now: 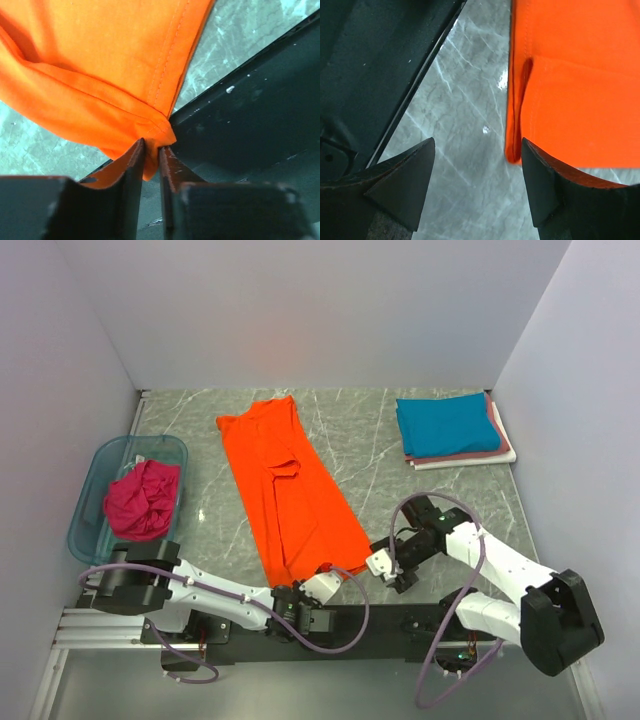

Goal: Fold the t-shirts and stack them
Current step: Fold the tshirt

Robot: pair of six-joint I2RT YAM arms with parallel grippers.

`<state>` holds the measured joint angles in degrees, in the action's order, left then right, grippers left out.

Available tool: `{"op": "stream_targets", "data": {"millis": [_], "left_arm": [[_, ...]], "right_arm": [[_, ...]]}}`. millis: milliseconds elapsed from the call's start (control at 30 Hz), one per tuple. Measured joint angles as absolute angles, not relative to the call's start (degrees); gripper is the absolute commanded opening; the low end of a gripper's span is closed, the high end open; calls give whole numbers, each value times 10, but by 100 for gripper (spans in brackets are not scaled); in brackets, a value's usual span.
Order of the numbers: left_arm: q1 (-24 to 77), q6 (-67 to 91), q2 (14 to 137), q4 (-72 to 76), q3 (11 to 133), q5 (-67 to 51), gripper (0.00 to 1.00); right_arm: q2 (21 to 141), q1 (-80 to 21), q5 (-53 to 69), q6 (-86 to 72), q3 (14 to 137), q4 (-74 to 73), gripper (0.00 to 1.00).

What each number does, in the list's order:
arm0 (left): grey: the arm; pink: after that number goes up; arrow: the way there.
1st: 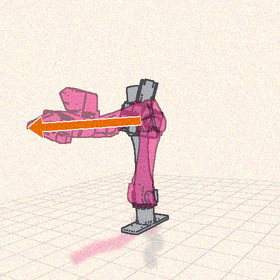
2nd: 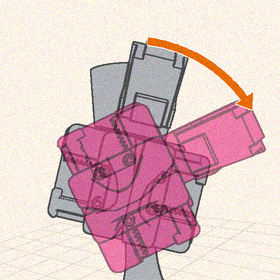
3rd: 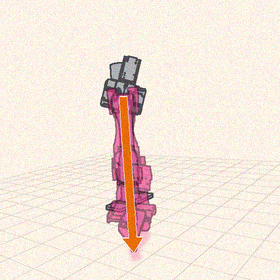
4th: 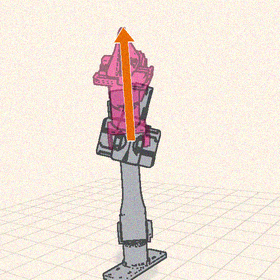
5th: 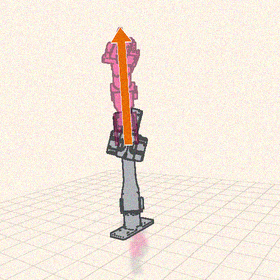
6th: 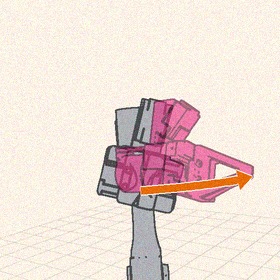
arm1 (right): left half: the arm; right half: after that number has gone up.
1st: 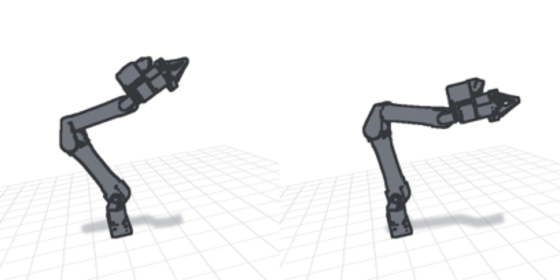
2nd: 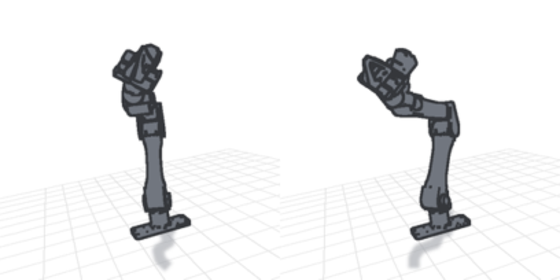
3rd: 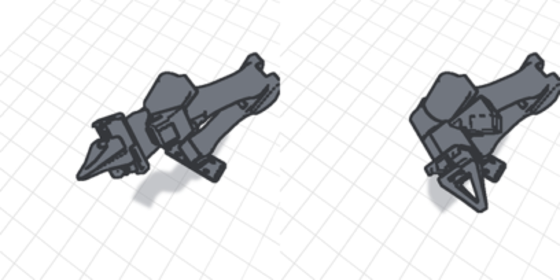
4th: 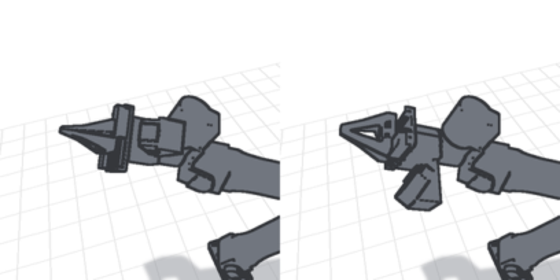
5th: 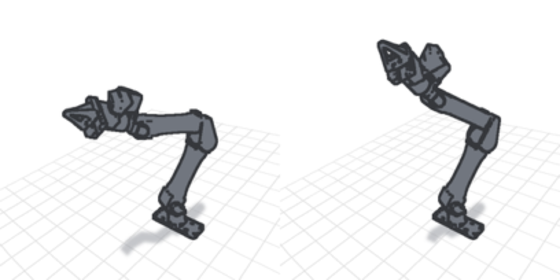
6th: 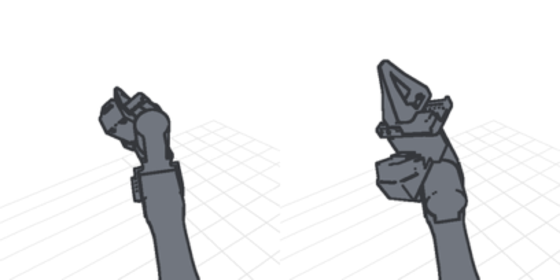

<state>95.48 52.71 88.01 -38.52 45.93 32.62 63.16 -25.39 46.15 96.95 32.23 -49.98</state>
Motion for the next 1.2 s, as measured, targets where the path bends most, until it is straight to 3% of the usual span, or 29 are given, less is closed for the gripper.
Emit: {"op": "stream_targets", "data": {"millis": [33, 100, 667, 900, 1000, 1067, 1133, 1200], "left_arm": [[955, 527, 881, -384, 460, 324, 8], [956, 526, 882, -381, 461, 325, 1], [953, 533, 814, -364, 411, 322, 1], [952, 533, 767, -350, 395, 312, 1], [952, 532, 750, -347, 393, 310, 1], [952, 532, 741, -344, 390, 309, 1], [952, 532, 736, -341, 385, 307, 1], [952, 532, 736, -337, 382, 305, 1]], "right_arm": [[632, -266, 456, 961, 318, -488, 75], [632, -286, 443, 947, 313, -465, 75], [701, -347, 369, 874, 316, -335, 70], [705, -390, 313, 833, 316, -291, 60], [708, -404, 289, 821, 314, -274, 50], [711, -410, 274, 818, 311, -263, 38], [713, -413, 265, 814, 307, -256, 16], [714, -415, 260, 809, 306, -255, 1]]}}
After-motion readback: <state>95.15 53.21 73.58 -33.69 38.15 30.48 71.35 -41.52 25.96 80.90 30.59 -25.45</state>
